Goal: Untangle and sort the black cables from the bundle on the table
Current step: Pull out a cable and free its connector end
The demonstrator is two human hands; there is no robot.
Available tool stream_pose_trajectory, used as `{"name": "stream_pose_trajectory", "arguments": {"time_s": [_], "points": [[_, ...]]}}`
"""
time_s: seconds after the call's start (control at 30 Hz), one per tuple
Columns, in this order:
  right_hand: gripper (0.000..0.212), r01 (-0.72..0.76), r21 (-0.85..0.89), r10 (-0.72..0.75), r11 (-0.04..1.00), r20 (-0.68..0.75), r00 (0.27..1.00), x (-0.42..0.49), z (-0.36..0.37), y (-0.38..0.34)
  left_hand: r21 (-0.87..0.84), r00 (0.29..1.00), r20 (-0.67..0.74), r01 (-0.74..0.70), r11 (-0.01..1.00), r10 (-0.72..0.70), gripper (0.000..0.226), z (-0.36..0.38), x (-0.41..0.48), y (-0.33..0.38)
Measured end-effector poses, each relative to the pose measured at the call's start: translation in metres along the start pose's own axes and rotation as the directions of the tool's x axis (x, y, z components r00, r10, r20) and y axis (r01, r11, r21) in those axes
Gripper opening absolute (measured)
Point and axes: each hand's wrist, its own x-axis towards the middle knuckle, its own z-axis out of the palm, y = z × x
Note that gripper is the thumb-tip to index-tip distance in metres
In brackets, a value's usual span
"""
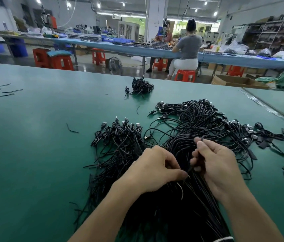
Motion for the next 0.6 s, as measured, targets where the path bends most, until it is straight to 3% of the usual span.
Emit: {"name": "stream_pose_trajectory", "arguments": {"time_s": [0.07, 0.17, 0.23, 0.3, 0.37, 0.43, 0.5, 0.6], "points": [[0.024, 0.097, -0.168, -0.085, 0.981, 0.077, 0.993, 0.000, -0.002, 0.001, -0.012, 0.995, -0.097, -0.011, 1.000, 0.010, 0.011, -0.001, 0.000, 0.002], [0.029, 0.282, -0.455, -0.108, 0.845, 0.372, 0.922, -0.009, -0.005, -0.007, 0.003, 0.954, -0.291, -0.070, 0.998, 0.068, 0.059, -0.004, -0.001, 0.000], [0.027, 0.428, -0.591, -0.084, 0.684, 0.519, 0.851, -0.018, -0.006, -0.017, 0.066, 0.939, -0.299, -0.158, 0.985, 0.171, 0.081, -0.004, -0.003, -0.001], [0.026, 0.533, -0.627, -0.097, 0.568, 0.592, 0.800, -0.031, -0.003, -0.029, 0.117, 0.927, -0.250, -0.259, 0.959, 0.281, 0.077, -0.002, -0.004, -0.003], [0.030, 0.587, -0.555, -0.041, 0.590, 0.705, 0.708, -0.046, 0.005, -0.043, 0.037, 0.901, -0.243, -0.361, 0.932, 0.358, 0.068, 0.002, -0.002, -0.004], [0.033, 0.591, -0.521, 0.045, 0.615, 0.772, 0.634, -0.059, 0.013, -0.053, -0.033, 0.857, -0.334, -0.428, 0.903, 0.393, 0.044, 0.006, 0.002, -0.005], [0.031, 0.571, -0.553, 0.076, 0.607, 0.756, 0.651, -0.063, 0.013, -0.058, -0.035, 0.798, -0.495, -0.413, 0.910, 0.343, 0.023, 0.005, 0.007, -0.005], [0.028, 0.434, -0.679, 0.037, 0.593, 0.561, 0.827, -0.056, -0.004, -0.058, -0.215, 0.637, -0.766, -0.373, 0.903, 0.081, 0.031, -0.006, 0.012, -0.007]]}}
